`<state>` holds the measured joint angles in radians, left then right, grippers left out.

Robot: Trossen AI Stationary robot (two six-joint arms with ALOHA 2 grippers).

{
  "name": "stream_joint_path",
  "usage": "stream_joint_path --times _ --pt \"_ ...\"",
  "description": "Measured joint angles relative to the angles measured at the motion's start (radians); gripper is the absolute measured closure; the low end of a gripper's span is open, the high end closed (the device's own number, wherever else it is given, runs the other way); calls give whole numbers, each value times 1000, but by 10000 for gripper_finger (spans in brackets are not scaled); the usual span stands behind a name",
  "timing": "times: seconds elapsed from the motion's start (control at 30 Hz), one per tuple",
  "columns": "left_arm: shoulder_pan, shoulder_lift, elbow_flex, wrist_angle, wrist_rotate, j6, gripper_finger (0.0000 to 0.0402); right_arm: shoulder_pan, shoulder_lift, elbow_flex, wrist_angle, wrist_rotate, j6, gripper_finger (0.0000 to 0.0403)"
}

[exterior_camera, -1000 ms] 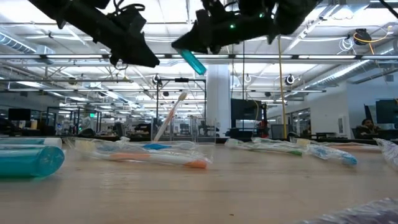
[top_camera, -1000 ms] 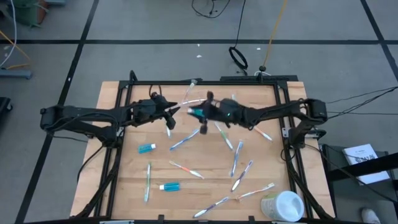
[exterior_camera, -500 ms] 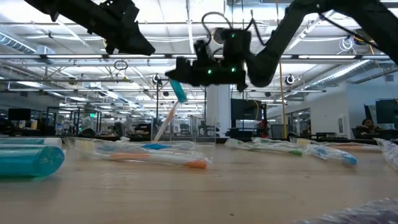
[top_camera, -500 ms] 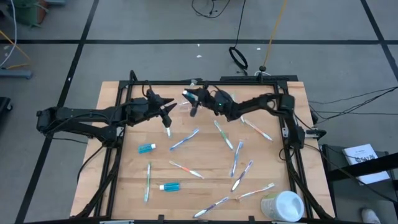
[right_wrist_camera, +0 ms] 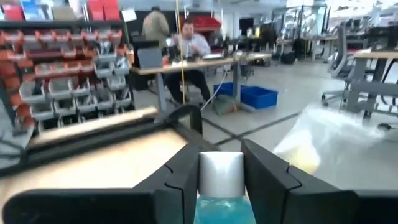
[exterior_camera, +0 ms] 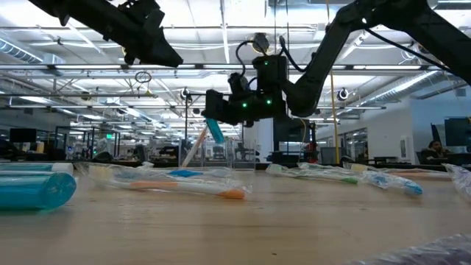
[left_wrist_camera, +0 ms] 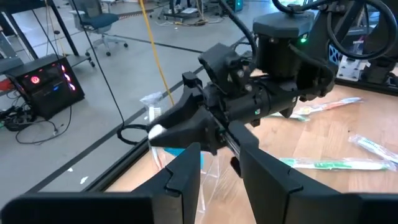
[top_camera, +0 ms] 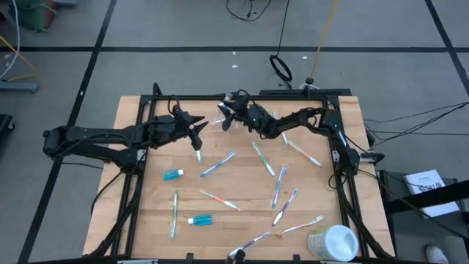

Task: Pick & Place toothbrushing station
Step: Put the blue mouthwash into the transparent bin organizer, then put the green toothbrush into the transparent bin organizer

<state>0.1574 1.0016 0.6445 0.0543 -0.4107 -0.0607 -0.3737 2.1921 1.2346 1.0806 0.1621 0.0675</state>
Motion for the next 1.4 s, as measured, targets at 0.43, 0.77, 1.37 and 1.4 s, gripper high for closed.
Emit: stream_joint_path --times 0.43,0.77,1.37,1.4 --pt "0 0 0 -37 0 -24 282 2 -11 0 -103 -6 -1 283" --pt "-1 0 -1 -63 1 -66 282 2 -22 -1 -122 -8 7 275" --pt "-3 0 -1 -88 2 -110 282 60 -401 -1 -967 -10 -12 275" --pt "-3 0 -1 -89 2 -111 282 69 -429 -1 -1042 -9 -11 276"
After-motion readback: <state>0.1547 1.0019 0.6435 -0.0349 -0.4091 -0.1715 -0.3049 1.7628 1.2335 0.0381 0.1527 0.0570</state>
